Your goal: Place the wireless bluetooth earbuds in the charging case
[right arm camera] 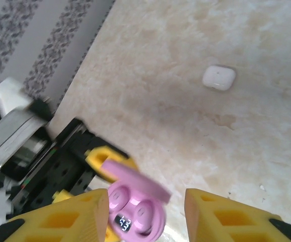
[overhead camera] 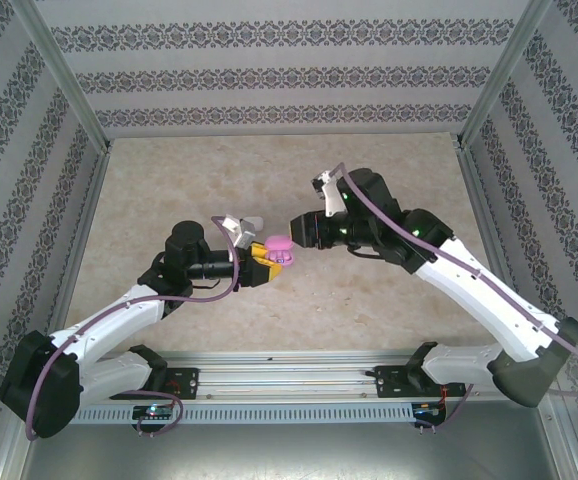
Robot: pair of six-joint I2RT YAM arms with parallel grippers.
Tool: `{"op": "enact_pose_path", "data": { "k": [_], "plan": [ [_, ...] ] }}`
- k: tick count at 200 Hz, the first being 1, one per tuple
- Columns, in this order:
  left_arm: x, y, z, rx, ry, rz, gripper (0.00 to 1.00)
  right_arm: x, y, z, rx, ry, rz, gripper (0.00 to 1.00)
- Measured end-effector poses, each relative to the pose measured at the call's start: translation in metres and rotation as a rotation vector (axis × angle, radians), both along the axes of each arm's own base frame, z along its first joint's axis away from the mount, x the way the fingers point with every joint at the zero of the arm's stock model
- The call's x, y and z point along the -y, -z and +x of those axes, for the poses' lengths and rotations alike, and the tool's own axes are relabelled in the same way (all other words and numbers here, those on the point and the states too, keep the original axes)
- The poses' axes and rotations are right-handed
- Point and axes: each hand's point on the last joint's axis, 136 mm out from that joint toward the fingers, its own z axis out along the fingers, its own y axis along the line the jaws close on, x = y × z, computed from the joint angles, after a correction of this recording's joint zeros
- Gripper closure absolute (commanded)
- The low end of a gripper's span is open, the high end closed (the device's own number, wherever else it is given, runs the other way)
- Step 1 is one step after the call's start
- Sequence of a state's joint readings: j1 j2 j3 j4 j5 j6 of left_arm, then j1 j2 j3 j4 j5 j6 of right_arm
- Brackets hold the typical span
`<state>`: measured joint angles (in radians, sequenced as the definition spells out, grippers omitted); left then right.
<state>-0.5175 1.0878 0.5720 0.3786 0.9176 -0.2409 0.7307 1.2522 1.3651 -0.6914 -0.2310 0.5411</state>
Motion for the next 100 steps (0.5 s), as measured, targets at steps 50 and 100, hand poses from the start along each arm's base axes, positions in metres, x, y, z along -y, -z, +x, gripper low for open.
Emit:
{"op": "enact_pose_path", "data": {
  "k": [50, 100],
  "plan": [
    [0.002, -0.004, -0.001, 0.003, 0.01, -0.002, 0.93, -0.014, 0.041, 0.017, -0.178, 0.005, -0.005, 0.5],
    [0.003, -0.014, 0.003, 0.024, 0.001, -0.018, 0.93, -0.022, 0.042, 0.006, -0.243, -0.026, 0.082, 0.46]
  ]
}}
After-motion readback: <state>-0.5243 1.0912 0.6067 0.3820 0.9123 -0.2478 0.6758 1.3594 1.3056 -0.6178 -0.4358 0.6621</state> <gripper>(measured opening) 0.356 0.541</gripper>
